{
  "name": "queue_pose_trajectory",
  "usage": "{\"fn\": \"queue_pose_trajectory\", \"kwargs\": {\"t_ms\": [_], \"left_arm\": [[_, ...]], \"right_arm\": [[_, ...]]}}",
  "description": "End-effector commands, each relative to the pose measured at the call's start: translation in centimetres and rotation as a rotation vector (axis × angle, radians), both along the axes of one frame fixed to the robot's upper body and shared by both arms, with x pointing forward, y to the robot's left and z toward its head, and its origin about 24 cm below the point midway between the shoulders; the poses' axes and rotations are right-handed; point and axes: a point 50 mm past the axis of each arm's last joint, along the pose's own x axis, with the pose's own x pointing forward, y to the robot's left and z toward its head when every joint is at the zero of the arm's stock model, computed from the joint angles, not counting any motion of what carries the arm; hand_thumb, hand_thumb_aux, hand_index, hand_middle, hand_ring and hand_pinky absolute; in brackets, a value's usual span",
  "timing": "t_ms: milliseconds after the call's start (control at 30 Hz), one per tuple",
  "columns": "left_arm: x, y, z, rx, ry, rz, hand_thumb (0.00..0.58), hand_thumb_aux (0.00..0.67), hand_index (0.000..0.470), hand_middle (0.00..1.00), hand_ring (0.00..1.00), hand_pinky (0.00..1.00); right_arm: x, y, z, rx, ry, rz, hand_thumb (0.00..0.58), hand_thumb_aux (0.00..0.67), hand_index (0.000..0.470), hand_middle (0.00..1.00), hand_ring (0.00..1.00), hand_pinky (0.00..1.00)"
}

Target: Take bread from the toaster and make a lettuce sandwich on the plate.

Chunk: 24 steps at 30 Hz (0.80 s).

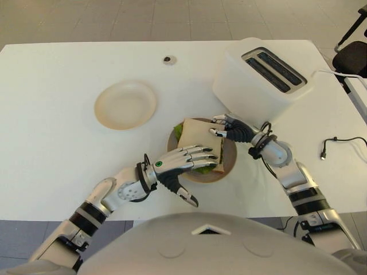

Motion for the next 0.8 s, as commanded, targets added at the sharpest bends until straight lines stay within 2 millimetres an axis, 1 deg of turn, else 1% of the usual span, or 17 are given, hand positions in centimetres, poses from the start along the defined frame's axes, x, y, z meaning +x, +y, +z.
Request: {"fn": "queue_pose_trajectory", "kwargs": {"t_ms": [33, 100, 133, 200, 233, 300, 333, 367, 400, 433, 467, 500, 533, 600, 667, 733, 800], "left_arm": [[-2.5, 2.8, -4.8, 0.323, 0.223, -0.059, 0.000, 0.000, 0.000, 0.00, 0.00, 0.00], [-2.4, 2.8, -4.8, 0.317, 0.232, -0.048, 0.000, 0.000, 0.000, 0.00, 0.00, 0.00], [-2.3, 2.9, -4.8, 0.315, 0.232, -0.043, 0.000, 0.000, 0.000, 0.00, 0.00, 0.00], [-2.0, 2.9, -4.6, 0.310, 0.222, -0.030, 0.000, 0.000, 0.000, 0.00, 0.00, 0.00], [-1.6, 3.0, -4.4, 0.302, 0.208, -0.013, 0.000, 0.000, 0.000, 0.00, 0.00, 0.00], [-0.6, 3.0, -3.6, 0.266, 0.140, 0.029, 0.000, 0.000, 0.000, 0.00, 0.00, 0.00], [0.3, 2.8, -2.8, 0.218, 0.084, 0.069, 0.000, 0.000, 0.000, 0.00, 0.00, 0.00], [1.6, 2.5, -1.4, 0.116, 0.011, 0.141, 0.000, 0.000, 0.000, 0.00, 0.00, 0.00], [2.6, 2.0, 0.3, -0.018, -0.046, 0.197, 0.000, 0.000, 0.000, 0.00, 0.00, 0.00], [3.1, 1.3, 2.5, -0.214, -0.056, 0.232, 0.000, 0.000, 0.000, 0.00, 0.00, 0.00], [3.2, 0.8, 4.3, -0.392, -0.038, 0.236, 0.000, 0.000, 0.000, 0.00, 0.00, 0.00], [2.8, 0.4, 5.7, -0.534, 0.004, 0.216, 0.108, 0.066, 0.046, 0.11, 0.11, 0.11], [2.2, 0.1, 6.6, -0.636, 0.073, 0.180, 0.580, 0.670, 0.470, 1.00, 1.00, 1.00], [0.7, 0.1, 7.1, -0.708, 0.220, 0.072, 0.580, 0.670, 0.470, 1.00, 1.00, 1.00], [-0.7, 0.9, 7.2, -0.702, 0.356, -0.024, 0.580, 0.670, 0.470, 1.00, 1.00, 1.00], [-2.5, 1.9, 6.6, -0.607, 0.493, -0.122, 0.580, 0.670, 0.470, 1.00, 1.00, 1.00], [-4.3, 2.7, 5.2, -0.476, 0.624, -0.186, 0.580, 0.670, 0.470, 1.00, 1.00, 1.00]], "right_arm": [[0.9, -1.2, 2.7, 0.027, -0.174, -0.098, 0.000, 0.000, 0.000, 0.00, 0.00, 0.00], [1.3, -1.7, 5.9, 0.087, -0.387, -0.163, 0.000, 0.000, 0.000, 0.00, 0.00, 0.00], [1.1, -1.8, 7.8, 0.124, -0.507, -0.189, 0.000, 0.000, 0.000, 0.00, 0.00, 0.00], [0.0, -1.7, 9.8, 0.159, -0.636, -0.190, 0.000, 0.000, 0.000, 0.00, 0.00, 0.00], [-0.6, -1.5, 10.0, 0.172, -0.646, -0.167, 0.000, 0.000, 0.000, 0.00, 0.00, 0.00], [-1.8, -0.9, 9.2, 0.183, -0.575, -0.090, 0.000, 0.000, 0.000, 0.00, 0.00, 0.00], [-2.4, -0.6, 8.5, 0.191, -0.517, -0.048, 0.000, 0.000, 0.000, 0.00, 0.00, 0.00], [-3.2, -0.1, 7.7, 0.216, -0.434, 0.007, 0.000, 0.000, 0.000, 0.00, 0.00, 0.00], [-4.1, 0.2, 7.0, 0.234, -0.358, 0.066, 0.066, 0.039, 0.028, 0.73, 0.73, 0.73], [-5.0, 0.6, 6.3, 0.275, -0.275, 0.120, 0.501, 0.423, 0.297, 1.00, 1.00, 1.00], [-5.8, 1.0, 5.8, 0.316, -0.212, 0.165, 0.579, 0.638, 0.448, 1.00, 1.00, 1.00], [-6.5, 1.3, 5.6, 0.345, -0.166, 0.211, 0.580, 0.670, 0.470, 1.00, 1.00, 1.00], [-7.1, 1.6, 5.5, 0.378, -0.124, 0.255, 0.580, 0.670, 0.470, 1.00, 1.00, 1.00], [-8.7, 2.2, 5.4, 0.434, -0.032, 0.370, 0.580, 0.670, 0.470, 1.00, 1.00, 1.00], [-10.7, 2.6, 5.0, 0.456, 0.091, 0.510, 0.580, 0.670, 0.470, 1.00, 1.00, 1.00], [-12.9, 2.6, 4.0, 0.421, 0.230, 0.635, 0.580, 0.670, 0.470, 1.00, 1.00, 1.00], [-14.1, 2.5, 2.8, 0.369, 0.330, 0.702, 0.580, 0.670, 0.470, 1.00, 1.00, 1.00]]}}
